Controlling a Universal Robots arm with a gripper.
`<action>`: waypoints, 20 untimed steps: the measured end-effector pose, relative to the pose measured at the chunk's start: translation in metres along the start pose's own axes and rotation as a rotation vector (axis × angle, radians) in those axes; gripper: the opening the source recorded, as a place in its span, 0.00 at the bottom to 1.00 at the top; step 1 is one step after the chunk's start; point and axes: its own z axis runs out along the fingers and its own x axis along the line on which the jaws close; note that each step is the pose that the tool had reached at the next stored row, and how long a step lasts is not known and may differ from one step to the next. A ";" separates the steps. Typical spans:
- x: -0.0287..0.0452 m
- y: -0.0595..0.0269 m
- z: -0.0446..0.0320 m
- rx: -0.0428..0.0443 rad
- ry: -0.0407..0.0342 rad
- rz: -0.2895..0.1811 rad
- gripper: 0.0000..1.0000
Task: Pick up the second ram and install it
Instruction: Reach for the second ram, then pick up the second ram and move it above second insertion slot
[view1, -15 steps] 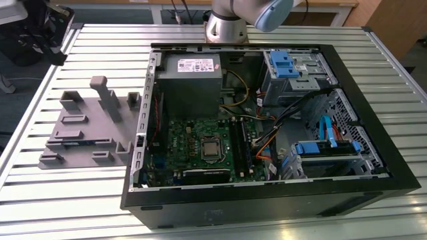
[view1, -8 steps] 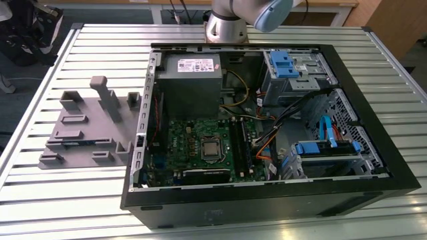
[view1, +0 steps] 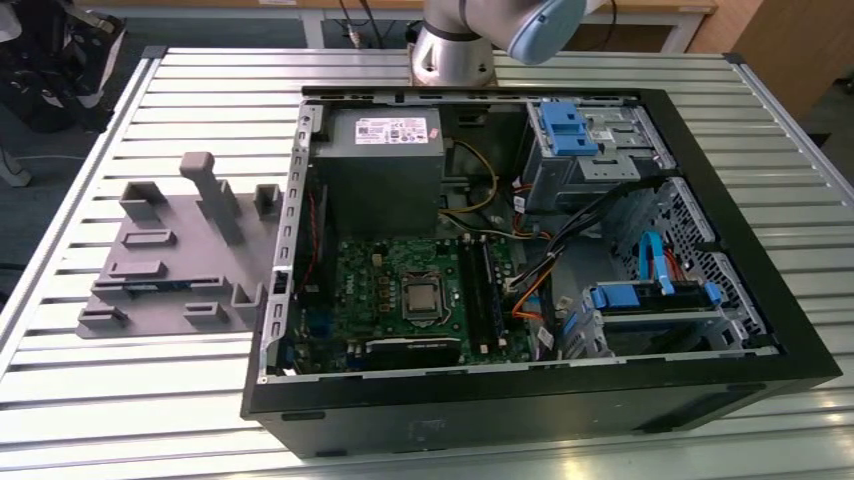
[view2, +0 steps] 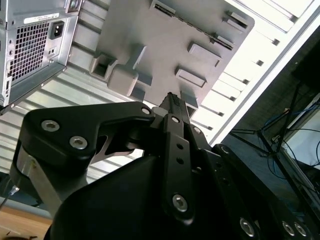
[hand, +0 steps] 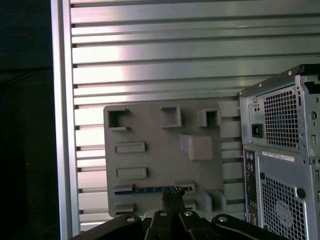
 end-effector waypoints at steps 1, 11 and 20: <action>0.0002 0.0000 0.0000 0.0000 0.0000 0.000 0.11; 0.0023 -0.0004 0.0000 -0.0032 0.0061 -0.137 0.11; 0.0023 -0.0005 0.0001 0.0100 0.0105 -0.234 0.11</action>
